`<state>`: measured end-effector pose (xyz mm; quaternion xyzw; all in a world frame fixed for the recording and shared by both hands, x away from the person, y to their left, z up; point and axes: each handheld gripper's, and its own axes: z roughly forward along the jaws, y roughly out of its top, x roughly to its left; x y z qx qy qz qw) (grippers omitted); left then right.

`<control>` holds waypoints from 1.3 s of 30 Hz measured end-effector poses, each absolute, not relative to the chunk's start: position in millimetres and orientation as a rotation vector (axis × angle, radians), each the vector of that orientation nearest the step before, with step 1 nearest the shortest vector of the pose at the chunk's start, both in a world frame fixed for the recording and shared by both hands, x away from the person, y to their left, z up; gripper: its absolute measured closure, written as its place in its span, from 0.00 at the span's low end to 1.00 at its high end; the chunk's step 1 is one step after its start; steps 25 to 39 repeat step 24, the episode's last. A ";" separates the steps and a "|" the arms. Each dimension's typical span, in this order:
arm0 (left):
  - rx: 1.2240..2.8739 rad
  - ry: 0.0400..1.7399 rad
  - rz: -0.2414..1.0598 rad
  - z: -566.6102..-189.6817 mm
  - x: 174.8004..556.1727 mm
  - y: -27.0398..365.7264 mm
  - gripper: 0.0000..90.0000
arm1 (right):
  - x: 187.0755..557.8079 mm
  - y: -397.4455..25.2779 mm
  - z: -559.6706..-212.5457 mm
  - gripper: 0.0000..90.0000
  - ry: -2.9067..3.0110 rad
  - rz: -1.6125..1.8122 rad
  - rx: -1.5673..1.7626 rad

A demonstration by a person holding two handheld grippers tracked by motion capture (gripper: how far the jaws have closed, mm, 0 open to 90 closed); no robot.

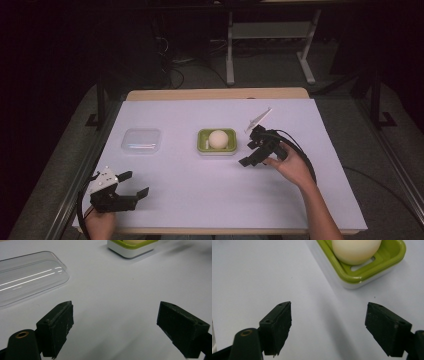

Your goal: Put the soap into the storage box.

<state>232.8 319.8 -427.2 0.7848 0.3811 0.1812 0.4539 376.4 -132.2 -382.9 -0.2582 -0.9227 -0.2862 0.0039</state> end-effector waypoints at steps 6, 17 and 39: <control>1.928 0.937 0.445 -427.1 232.5 318.8 0.14 | 359.9 -147.0 -389.2 0.23 -2.886 -0.913 -0.824; 1.937 0.928 0.452 -426.9 232.2 319.1 0.14 | 311.5 -177.8 -401.0 0.23 -2.876 -0.932 -0.865; 1.942 0.925 0.455 -426.9 232.5 318.8 0.14 | 269.9 -198.4 -418.7 0.19 -2.860 -0.974 -0.948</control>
